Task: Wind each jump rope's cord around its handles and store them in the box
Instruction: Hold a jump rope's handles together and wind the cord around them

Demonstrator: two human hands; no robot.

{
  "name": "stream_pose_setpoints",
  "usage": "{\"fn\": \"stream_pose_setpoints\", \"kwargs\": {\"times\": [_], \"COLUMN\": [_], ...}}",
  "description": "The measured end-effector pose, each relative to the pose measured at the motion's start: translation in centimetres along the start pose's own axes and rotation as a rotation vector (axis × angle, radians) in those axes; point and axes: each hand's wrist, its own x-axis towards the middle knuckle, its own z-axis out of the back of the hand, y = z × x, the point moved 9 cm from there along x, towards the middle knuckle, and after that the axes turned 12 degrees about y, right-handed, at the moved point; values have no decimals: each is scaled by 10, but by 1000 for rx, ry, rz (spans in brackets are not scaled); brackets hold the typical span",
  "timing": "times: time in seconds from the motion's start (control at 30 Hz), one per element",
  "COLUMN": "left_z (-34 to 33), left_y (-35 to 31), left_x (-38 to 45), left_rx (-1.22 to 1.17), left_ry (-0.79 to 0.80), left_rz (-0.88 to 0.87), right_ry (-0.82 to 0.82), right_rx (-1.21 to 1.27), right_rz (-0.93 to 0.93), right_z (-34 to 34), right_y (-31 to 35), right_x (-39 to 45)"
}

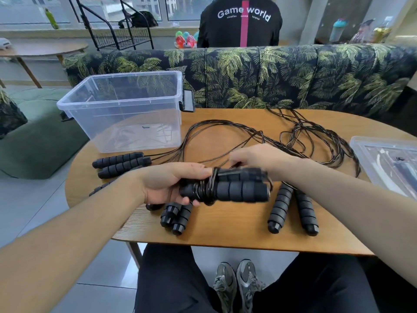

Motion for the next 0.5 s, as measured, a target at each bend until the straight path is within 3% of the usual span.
{"fn": "stream_pose_setpoints", "kwargs": {"times": [0.13,0.27,0.43,0.5], "left_z": [0,2,23,32], "left_y": [-4,-15,-33,-35], "left_x": [4,6,-1,-3], "left_rx": [313,608,788,760], "left_ry": [-45,-194,-457,-552], "left_rz": [178,292,244,174], "right_ry": [-41,-60,-55,-71], "right_rx": [-103,-77,52,87], "right_rz": [4,-28,-18,-27], "right_z": [11,23,23,20], "right_y": [6,10,23,25], "right_x": [14,17,11,10]}}
